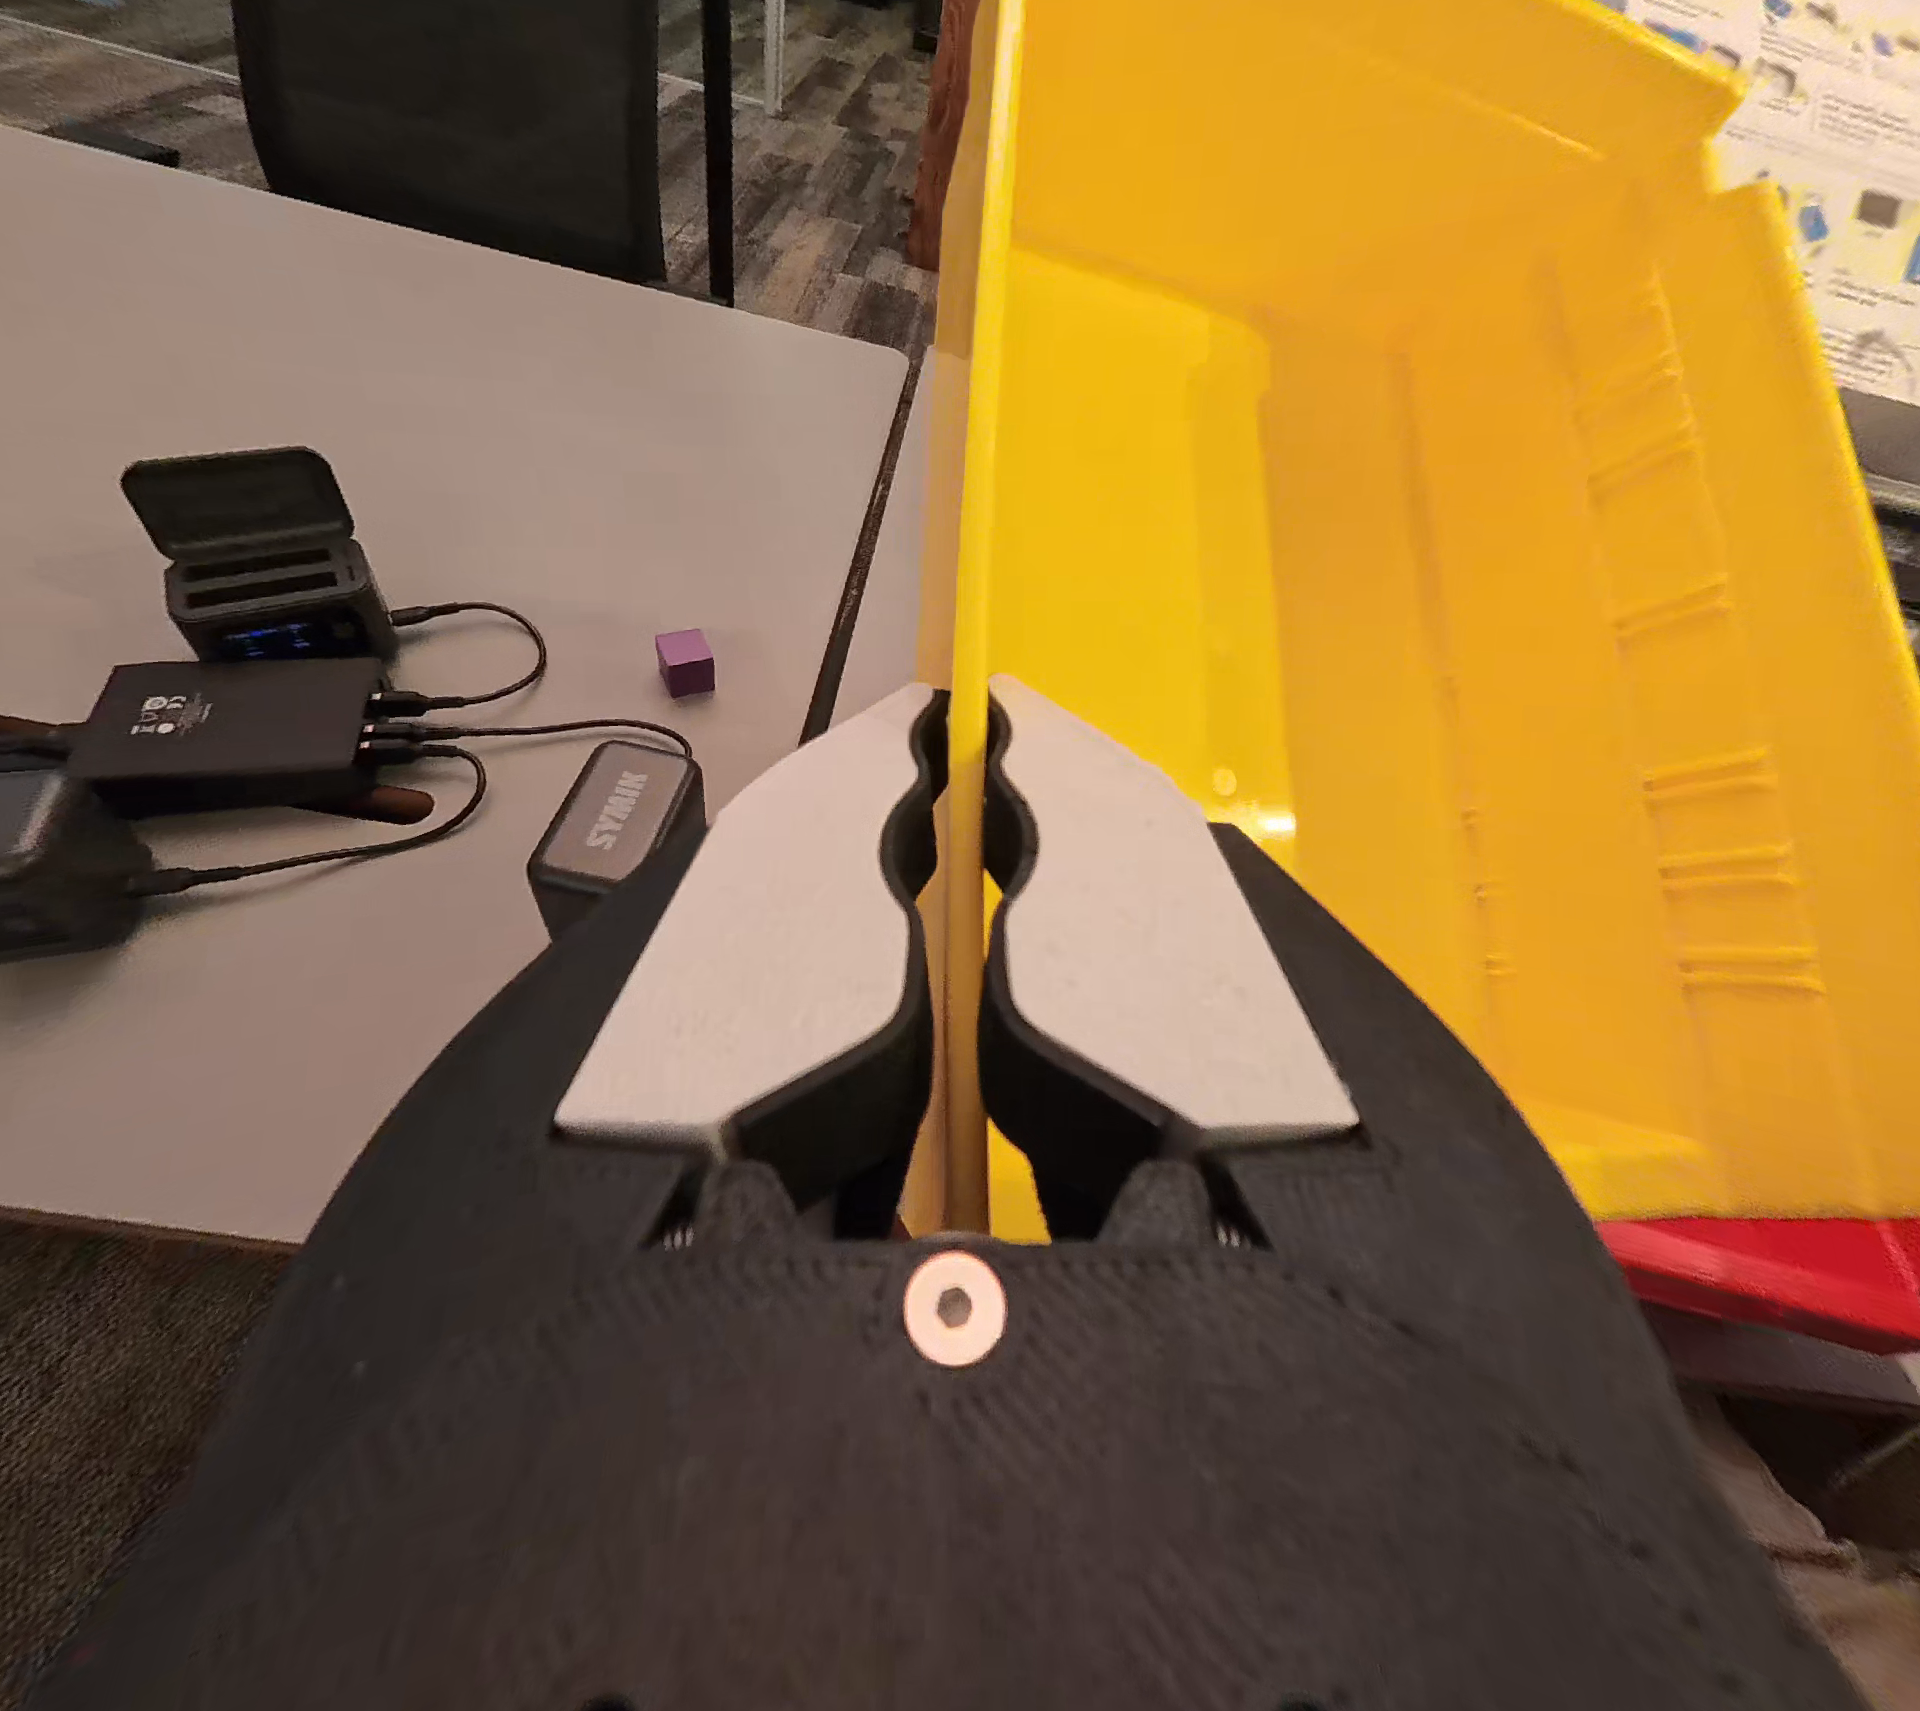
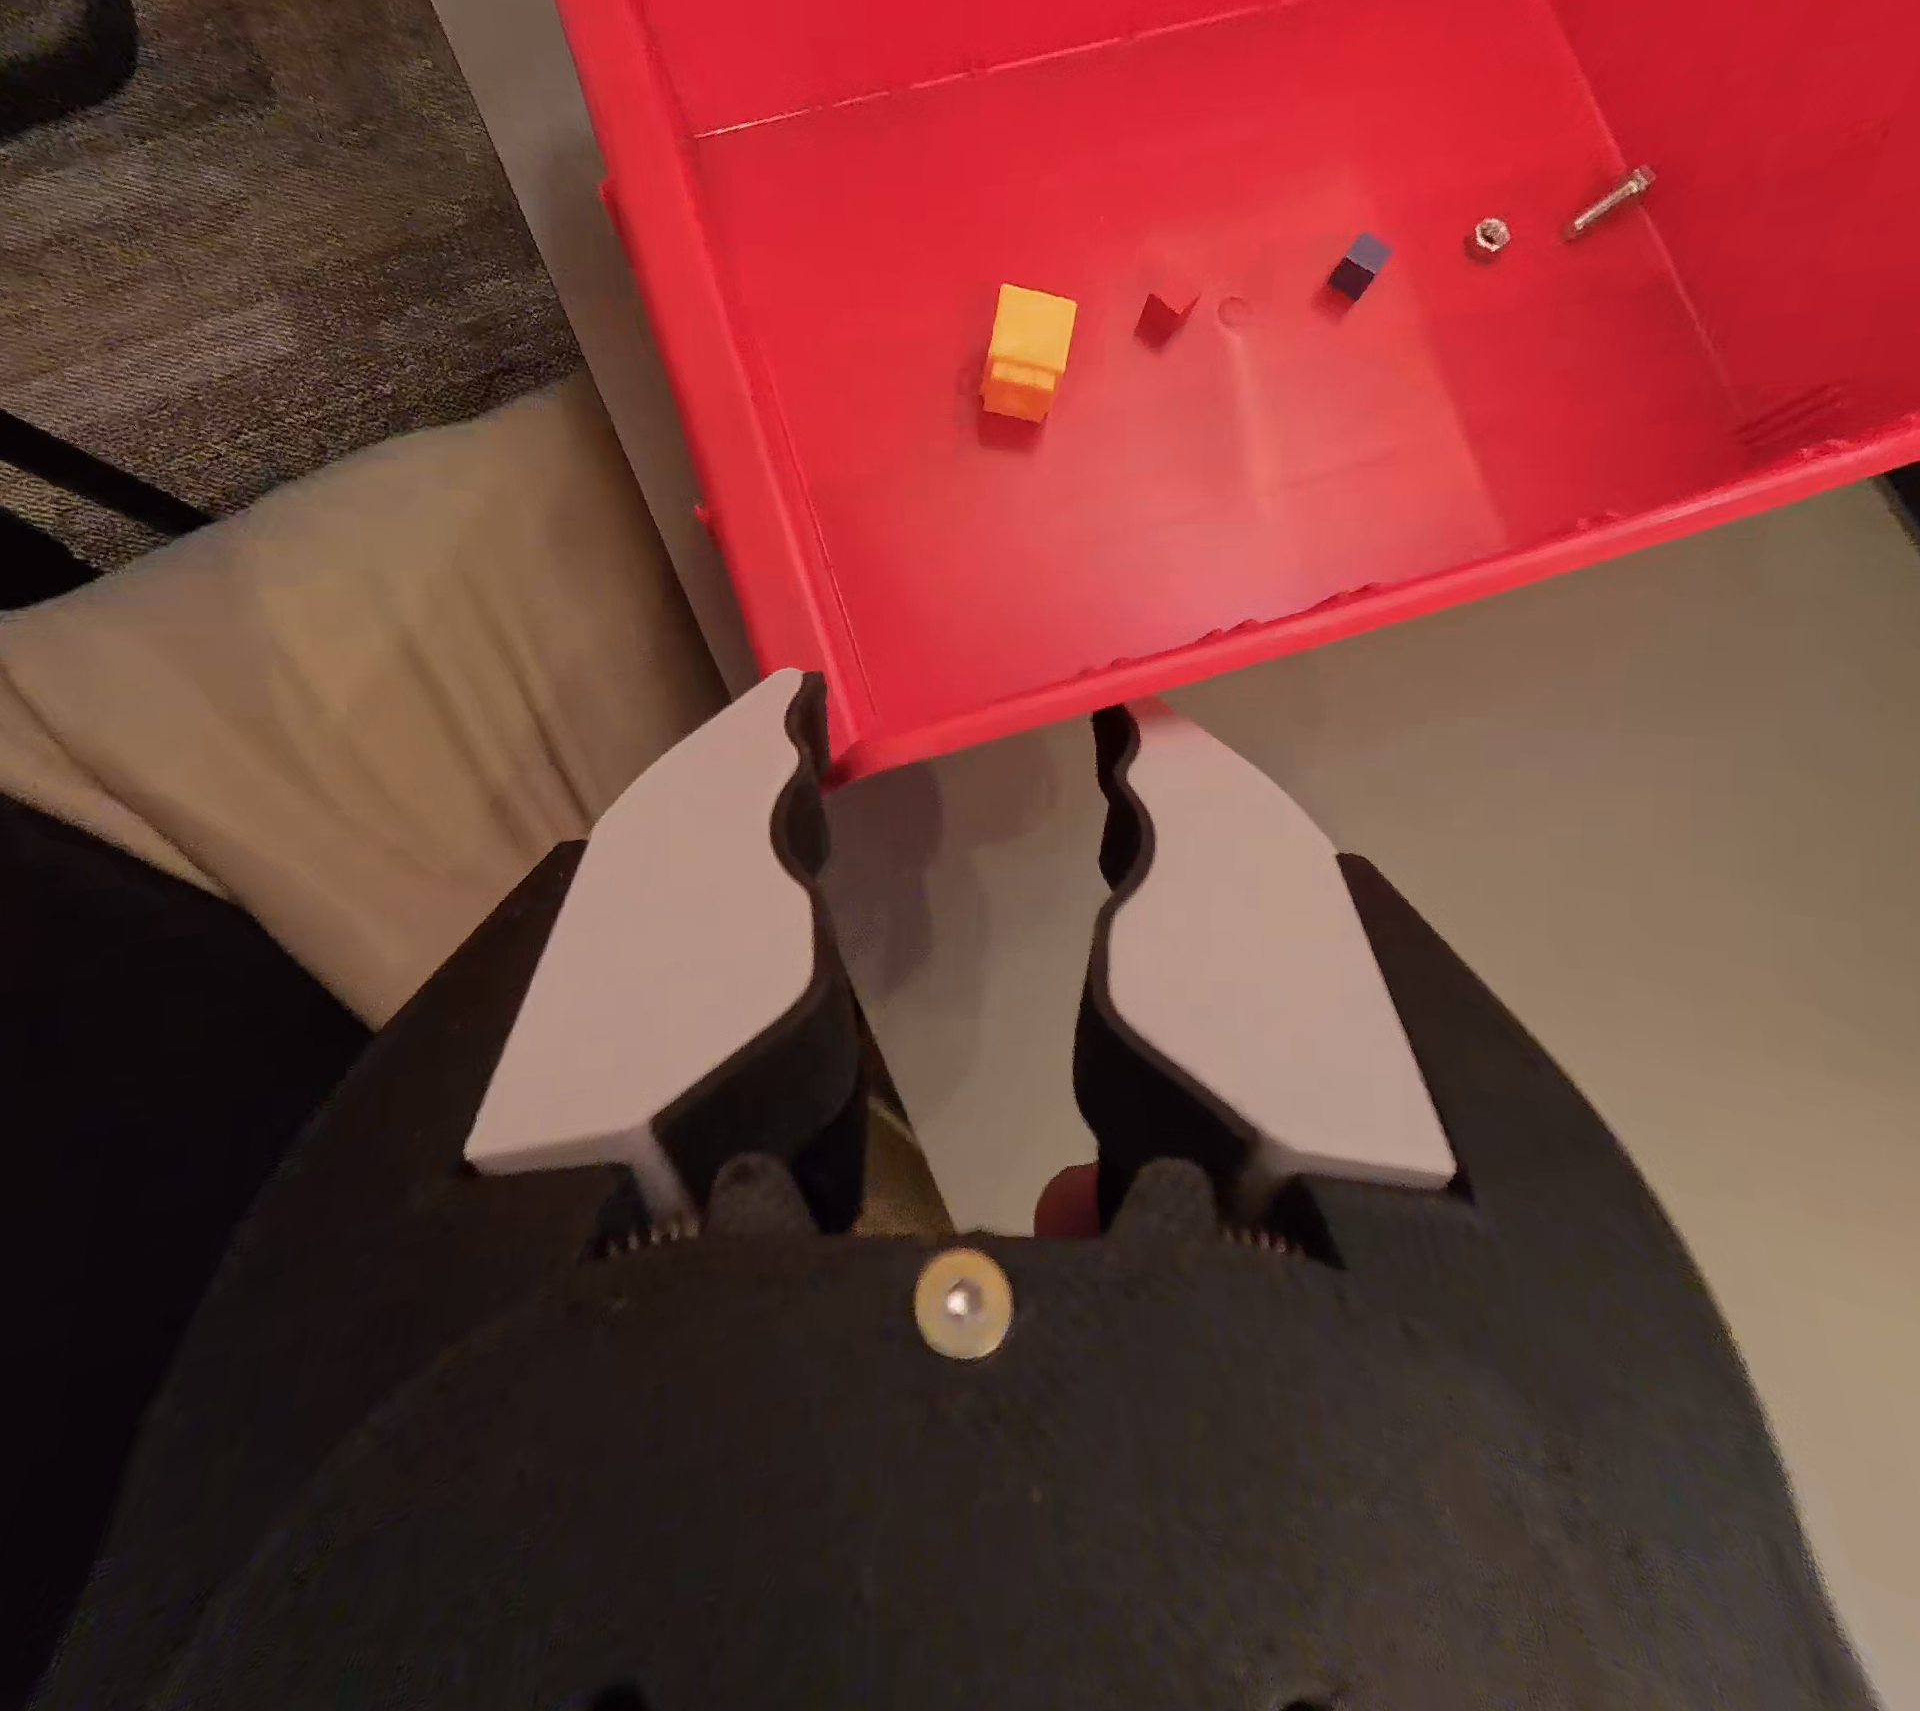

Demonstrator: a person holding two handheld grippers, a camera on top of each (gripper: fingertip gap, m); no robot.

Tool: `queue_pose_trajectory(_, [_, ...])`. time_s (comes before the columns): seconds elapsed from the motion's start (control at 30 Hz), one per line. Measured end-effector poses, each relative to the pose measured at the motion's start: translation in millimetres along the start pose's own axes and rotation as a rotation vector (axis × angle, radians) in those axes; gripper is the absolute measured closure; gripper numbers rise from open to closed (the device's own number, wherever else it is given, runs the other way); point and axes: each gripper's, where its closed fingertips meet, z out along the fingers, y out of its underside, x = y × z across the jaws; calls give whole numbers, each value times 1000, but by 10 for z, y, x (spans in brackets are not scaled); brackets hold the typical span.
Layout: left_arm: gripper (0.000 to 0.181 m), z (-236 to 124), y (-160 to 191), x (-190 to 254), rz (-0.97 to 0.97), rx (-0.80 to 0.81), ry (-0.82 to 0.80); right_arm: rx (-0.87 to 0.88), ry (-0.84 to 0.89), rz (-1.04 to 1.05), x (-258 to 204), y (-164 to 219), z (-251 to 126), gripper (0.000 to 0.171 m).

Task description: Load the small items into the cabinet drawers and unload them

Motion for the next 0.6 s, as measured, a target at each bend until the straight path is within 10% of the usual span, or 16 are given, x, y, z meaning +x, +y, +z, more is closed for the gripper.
queue_pose_trajectory(0.03, [178, -13, -13, 17, 5, 1, 8, 5, -4, -11, -16, -58, 48, 121])
queue_pose_trajectory(0.43, [178, -126, -284, 382, 60, 63, 78, 41, -141, -46, -75, -688, 614, 103])
queue_pose_trajectory(0.6, [178, -29, -327, 926, 83, 71, 186, 130, -211, 94, 147, -700, 186, 91])
